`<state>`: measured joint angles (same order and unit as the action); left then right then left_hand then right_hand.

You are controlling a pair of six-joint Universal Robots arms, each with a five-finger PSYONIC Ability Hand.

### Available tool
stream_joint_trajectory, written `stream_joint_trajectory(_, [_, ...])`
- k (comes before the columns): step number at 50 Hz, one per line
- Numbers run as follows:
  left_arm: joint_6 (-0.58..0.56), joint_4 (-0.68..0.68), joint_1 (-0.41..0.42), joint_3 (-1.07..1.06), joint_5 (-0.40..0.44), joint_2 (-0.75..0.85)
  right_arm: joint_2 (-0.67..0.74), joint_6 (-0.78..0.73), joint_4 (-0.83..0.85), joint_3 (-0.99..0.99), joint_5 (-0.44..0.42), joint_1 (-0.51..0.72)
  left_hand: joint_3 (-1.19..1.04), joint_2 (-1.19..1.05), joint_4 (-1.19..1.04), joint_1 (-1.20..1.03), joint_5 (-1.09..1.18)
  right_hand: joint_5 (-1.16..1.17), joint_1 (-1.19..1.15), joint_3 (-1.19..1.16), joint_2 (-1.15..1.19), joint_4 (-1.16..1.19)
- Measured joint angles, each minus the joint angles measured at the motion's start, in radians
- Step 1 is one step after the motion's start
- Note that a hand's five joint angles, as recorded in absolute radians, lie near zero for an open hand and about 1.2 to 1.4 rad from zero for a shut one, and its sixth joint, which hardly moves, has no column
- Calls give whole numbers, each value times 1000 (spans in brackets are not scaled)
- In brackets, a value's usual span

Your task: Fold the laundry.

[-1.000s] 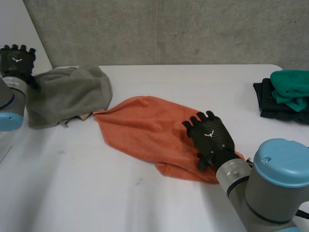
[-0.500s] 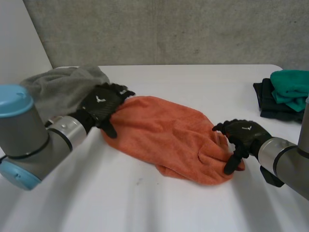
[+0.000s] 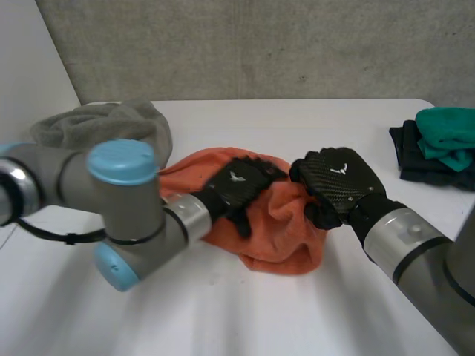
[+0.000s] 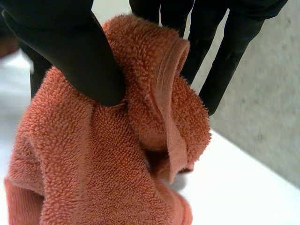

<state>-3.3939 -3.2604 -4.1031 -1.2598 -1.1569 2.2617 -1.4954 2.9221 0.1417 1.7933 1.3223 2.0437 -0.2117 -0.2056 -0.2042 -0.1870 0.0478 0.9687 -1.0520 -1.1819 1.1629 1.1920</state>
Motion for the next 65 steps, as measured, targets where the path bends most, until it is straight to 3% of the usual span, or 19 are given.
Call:
stream_joint_trajectory(2, [-1, 27, 21, 30, 7, 23, -15, -1, -1, 4, -19, -2, -97, -117, -100, -126, 96, 0, 0, -2, 0, 1])
stream_joint_trajectory(5, [-3, 63, 52, 106, -21, 63, -15, -5, -1, -7, -44, -24, -630, -640, -640, -747, 620, 0, 0, -3, 0, 1])
stream_joint_trajectory(7, [-3, 63, 55, 153, -73, 75, 5, -12, 0, -27, -45, -44, -894, -916, -908, -957, 865, 0, 0, -3, 0, 2])
stream_joint_trajectory(11, [7, 21, 38, 248, -220, 71, 70, -35, 8, -104, -22, -79, -972, -987, -988, -958, 900, 0, 0, -3, 0, 3])
stream_joint_trajectory(15, [30, -75, 17, 323, -307, 35, 139, -48, 55, -224, 34, -85, -973, -987, -990, -958, 899, 0, 0, -3, 0, 5])
stream_joint_trajectory(23, [66, -322, 3, 385, -354, -98, 234, -28, 333, -481, 197, -38, -977, -987, -995, -958, 899, 30, 0, -8, 0, 6])
stream_joint_trajectory(31, [57, -358, 13, 253, -415, -210, 264, -3, 549, -518, 202, 22, -977, -989, -995, -958, 910, 38, -22, -8, 0, 6])
stream_joint_trajectory(45, [121, -195, 109, -270, -475, -324, 340, -124, 409, -257, 130, 20, -958, -967, -968, -958, 925, 39, -51, -8, 0, 6])
stream_joint_trajectory(49, [185, -80, 124, -387, -502, -366, 353, -230, 333, -154, 108, 5, -736, -740, -750, -785, 739, 39, -63, -8, 0, 6])
stream_joint_trajectory(51, [224, -12, 123, -425, -509, -399, 347, -284, 293, -109, 88, -5, -537, -530, -539, -534, 523, 38, -63, -7, 0, 4])
stream_joint_trajectory(53, [254, 43, 118, -446, -508, -431, 334, -319, 259, -78, 66, -15, -373, -376, -372, -368, 354, -34, -26, 73, -65, -80])
stream_joint_trajectory(57, [298, 141, 95, -464, -490, -499, 291, -357, 182, -40, 11, -36, -295, -290, -292, -282, 272, -566, 474, 594, -592, -600])
stream_joint_trajectory(59, [311, 184, 73, -464, -469, -540, 255, -363, 126, -32, -26, -54, -123, -128, -119, -144, 92, -847, 746, 870, -857, -881])
stream_joint_trajectory(65, [282, 210, -26, -435, -366, -618, 142, -295, -6, -76, -84, -117, -4, -4, -3, -17, 2, -929, 826, 975, -949, -983])
